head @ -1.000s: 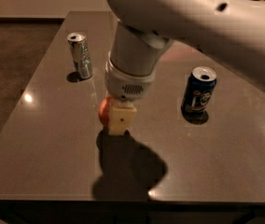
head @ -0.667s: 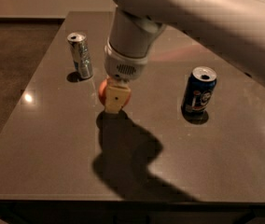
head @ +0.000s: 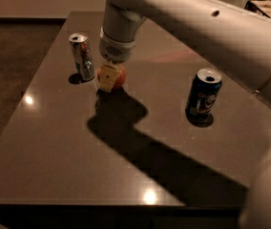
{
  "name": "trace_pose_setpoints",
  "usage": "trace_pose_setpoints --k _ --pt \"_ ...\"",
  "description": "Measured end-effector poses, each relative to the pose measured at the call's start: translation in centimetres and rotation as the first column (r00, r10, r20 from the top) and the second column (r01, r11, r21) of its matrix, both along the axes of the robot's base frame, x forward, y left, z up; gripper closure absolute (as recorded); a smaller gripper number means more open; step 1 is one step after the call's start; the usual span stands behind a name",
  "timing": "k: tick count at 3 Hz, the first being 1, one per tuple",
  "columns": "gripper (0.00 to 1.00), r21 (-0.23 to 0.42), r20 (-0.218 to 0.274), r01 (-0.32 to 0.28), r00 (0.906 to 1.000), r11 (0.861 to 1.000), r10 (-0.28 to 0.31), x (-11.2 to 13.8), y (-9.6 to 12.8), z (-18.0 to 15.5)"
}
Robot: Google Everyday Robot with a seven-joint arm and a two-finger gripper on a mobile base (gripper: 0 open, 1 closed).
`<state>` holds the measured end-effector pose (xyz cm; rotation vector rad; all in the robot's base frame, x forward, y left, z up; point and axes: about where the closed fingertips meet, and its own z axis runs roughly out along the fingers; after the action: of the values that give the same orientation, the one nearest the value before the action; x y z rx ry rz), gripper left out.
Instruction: Move apple near redbull can
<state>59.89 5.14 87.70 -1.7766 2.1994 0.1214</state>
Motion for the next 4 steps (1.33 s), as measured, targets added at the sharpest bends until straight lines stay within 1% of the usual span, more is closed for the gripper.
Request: trace_pose_setpoints --k 1,2,4 --pt "1.00 0.009 -0.037 0.063 0.9974 0.998 -0.062 3.1 1.3 -1.4" --pt "0.81 0.002 -0.078 0.091 0.9928 0.996 -0.091 4.8 2.0 -2.4" --pt "0.35 0.002 -0.080 0.089 0.9929 0.996 -0.089 4.9 2.2 -2.3"
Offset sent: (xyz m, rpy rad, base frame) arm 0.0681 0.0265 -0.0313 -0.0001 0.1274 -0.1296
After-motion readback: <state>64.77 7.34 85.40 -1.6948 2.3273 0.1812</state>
